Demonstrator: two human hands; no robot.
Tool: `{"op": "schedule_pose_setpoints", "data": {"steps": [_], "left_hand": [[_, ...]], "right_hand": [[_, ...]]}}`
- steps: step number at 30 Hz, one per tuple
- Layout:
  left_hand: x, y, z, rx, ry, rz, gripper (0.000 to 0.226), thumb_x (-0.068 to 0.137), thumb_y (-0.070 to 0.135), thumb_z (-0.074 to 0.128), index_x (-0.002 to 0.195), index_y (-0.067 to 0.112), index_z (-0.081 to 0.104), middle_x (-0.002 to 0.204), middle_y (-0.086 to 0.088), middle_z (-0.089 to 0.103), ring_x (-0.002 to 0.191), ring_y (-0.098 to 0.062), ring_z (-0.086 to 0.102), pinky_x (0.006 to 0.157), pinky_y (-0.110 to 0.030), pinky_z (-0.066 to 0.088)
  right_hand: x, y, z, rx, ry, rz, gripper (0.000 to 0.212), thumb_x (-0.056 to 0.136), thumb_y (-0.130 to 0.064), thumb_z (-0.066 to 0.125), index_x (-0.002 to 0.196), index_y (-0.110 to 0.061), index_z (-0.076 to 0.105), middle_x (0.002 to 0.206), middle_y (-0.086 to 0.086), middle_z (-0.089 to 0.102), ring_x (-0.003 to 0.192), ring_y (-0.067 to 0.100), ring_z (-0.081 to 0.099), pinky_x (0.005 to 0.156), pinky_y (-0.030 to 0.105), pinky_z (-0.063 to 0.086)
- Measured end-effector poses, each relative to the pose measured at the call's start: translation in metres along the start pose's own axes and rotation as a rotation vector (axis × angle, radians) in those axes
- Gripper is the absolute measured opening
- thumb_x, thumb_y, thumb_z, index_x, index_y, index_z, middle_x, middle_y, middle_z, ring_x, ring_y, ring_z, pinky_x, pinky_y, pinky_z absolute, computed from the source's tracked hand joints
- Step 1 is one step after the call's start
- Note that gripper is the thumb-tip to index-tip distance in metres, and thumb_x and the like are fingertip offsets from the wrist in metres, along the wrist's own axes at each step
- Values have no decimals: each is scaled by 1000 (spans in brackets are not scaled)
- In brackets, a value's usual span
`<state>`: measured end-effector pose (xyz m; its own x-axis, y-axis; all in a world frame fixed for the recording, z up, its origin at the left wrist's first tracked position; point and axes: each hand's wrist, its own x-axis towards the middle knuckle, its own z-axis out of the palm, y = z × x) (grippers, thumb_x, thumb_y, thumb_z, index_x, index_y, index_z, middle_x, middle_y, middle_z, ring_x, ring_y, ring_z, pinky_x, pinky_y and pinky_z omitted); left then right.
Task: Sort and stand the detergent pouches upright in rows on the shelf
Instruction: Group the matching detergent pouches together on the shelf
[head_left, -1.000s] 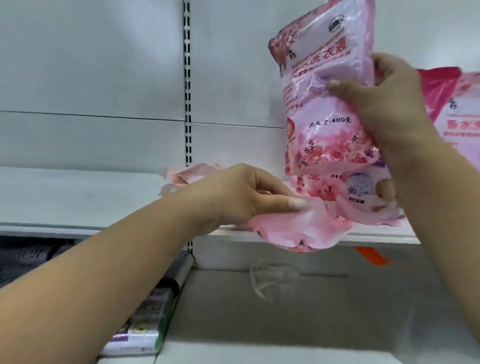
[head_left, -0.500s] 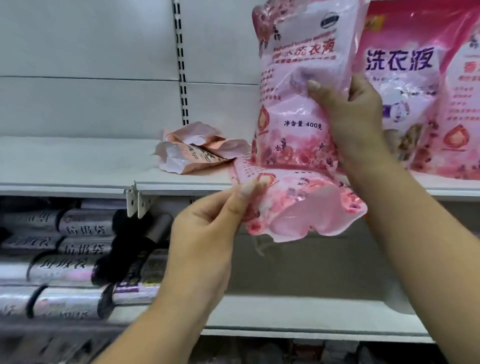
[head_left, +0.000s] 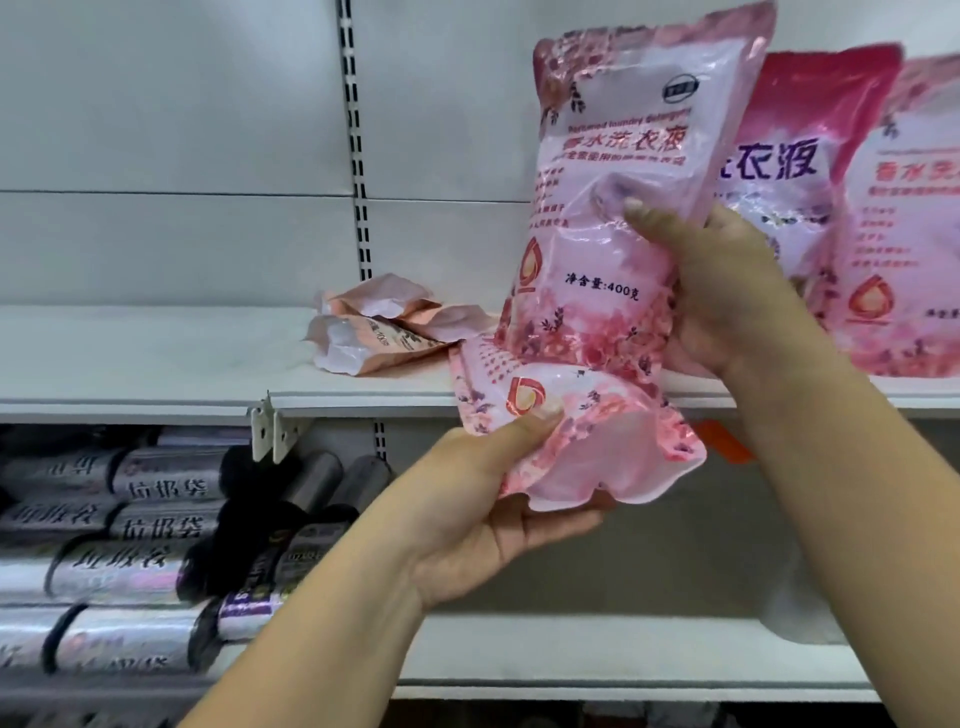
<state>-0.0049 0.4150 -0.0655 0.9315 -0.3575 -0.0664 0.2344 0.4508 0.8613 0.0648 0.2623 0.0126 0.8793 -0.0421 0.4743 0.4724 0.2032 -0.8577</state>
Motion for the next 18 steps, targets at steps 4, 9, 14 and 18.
{"op": "schedule_pose_setpoints", "data": {"steps": [4, 9, 14, 18], "left_hand": [[-6, 0, -5, 195, -67, 26, 24, 64, 18, 63, 84, 8, 72, 90, -11, 73, 78, -21, 69, 72, -35, 58], [-8, 4, -26, 3, -268, -162, 49, 41, 20, 92, 85, 7, 76, 90, -15, 72, 76, -28, 69, 69, -48, 56], [4, -2, -20, -63, -189, -283, 35, 61, 33, 77, 85, 8, 75, 93, -14, 72, 76, -27, 70, 75, -50, 53], [-6, -7, -11, 67, -55, -128, 21, 62, 21, 64, 69, 5, 75, 80, -16, 72, 59, -24, 69, 58, -40, 57]], "right_hand": [[-7, -6, -5, -15, -10, -12, 42, 65, -8, 69, 104, -21, 59, 112, 5, 67, 99, 24, 66, 83, 44, 54], [-11, -29, -20, -115, 26, -202, 41, 61, -6, 72, 96, -19, 55, 91, -1, 68, 83, 12, 70, 75, 31, 57], [-8, -25, -19, -270, 57, -197, 36, 69, -3, 73, 93, -22, 55, 98, 1, 67, 93, 17, 67, 87, 40, 54], [-12, -23, -17, -227, 89, -242, 36, 70, 0, 72, 91, -23, 53, 92, -3, 66, 87, 10, 68, 81, 34, 57]]}}
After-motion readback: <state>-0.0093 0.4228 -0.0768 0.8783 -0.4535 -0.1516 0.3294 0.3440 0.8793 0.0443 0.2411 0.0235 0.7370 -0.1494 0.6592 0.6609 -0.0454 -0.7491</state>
